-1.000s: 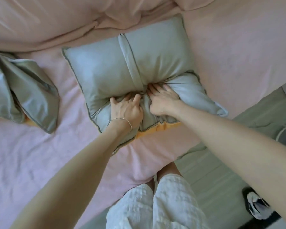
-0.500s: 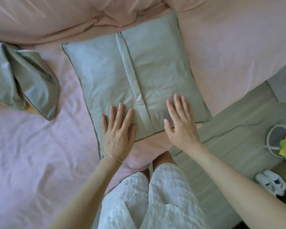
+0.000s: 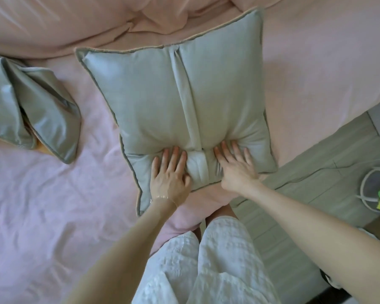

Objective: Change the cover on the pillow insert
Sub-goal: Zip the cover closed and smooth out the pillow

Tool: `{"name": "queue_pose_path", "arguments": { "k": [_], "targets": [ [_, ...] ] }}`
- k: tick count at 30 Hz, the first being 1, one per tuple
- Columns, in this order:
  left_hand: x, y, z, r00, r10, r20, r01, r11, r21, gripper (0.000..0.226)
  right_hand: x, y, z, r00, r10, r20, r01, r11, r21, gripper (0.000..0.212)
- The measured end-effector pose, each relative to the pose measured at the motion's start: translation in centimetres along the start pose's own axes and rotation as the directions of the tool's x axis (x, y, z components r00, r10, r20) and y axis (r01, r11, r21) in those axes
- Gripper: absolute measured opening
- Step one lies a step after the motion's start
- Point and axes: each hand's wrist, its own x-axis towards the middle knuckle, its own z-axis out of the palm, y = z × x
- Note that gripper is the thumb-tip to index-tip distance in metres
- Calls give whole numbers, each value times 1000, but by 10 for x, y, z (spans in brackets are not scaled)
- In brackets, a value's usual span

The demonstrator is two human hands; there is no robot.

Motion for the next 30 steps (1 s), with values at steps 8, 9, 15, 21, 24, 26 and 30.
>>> {"name": "queue_pose_path", "arguments": {
  "k": [8,9,15,21,24,26,30],
  "targets": [
    [43,-17,-38,997,33,66,-28,997,-70,72,32,6,-51,993,-67,95,56,992,116,77],
    [28,-19,-35,998,61,13,-60,996,-72,76,19,10,-48,992,-97,81,85,987,135,77],
    [-20,-14,-45,918,10,-396,-106,969,-222,41,-36,16,-53,939,-16,-344,185,865,466,39],
    [44,-3,-105,902,-85,-423,-4,979,-205,43,7,-1,-99,759,161,-631,159,894,418,48],
    [60,-3,-107,949,-140,-283,71,968,-241,53,35,-5,-112,882,64,-468,107,938,330,55],
    [54,-4,-94,956,-142,-257,88,974,-209,54,40,-8,-103,941,30,-338,65,962,265,54],
    [22,-4,-62,958,-85,-272,49,989,-137,63,16,-11,-72,978,-6,-210,53,974,222,53]
  ]
}}
